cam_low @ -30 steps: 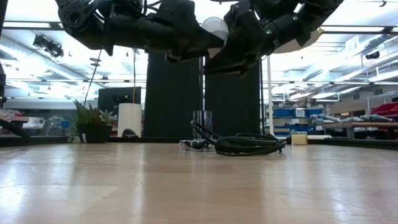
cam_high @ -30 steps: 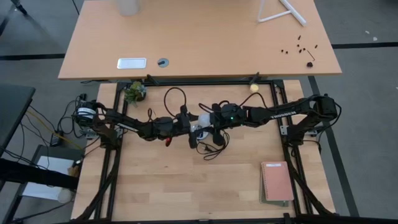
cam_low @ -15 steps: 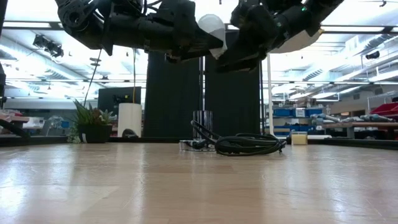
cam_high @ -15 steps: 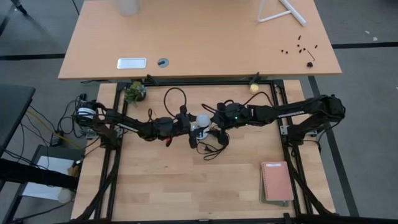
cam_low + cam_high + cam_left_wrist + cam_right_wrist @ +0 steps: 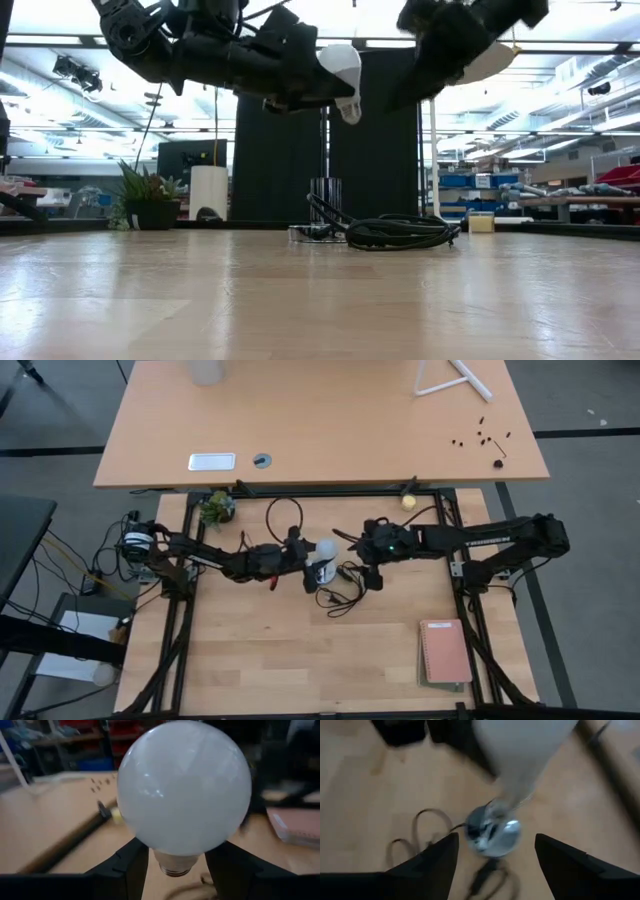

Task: Screw lightbulb
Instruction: Insert the lightbulb into the lamp

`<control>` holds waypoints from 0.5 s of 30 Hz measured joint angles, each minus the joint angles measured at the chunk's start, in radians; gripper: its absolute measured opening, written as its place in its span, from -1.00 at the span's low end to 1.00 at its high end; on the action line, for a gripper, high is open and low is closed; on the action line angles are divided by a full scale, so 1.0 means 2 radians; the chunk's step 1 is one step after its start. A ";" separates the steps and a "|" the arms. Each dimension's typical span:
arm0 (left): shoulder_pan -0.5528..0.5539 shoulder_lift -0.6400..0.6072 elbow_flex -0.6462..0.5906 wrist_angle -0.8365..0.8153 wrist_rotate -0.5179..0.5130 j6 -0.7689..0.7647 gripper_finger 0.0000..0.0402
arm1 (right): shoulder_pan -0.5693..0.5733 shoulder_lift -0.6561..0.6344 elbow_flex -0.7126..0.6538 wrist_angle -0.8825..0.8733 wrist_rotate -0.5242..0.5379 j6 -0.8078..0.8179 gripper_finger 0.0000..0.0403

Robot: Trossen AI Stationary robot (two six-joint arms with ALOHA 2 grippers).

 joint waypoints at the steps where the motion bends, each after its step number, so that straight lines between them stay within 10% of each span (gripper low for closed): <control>1: 0.002 -0.001 0.002 -0.017 0.010 -0.006 -0.04 | 0.005 -0.002 0.009 -0.007 0.023 -0.017 0.34; 15: 0.055 -0.003 0.084 -0.230 0.217 -0.036 -0.04 | 0.044 0.009 0.059 -0.080 0.061 -0.164 0.44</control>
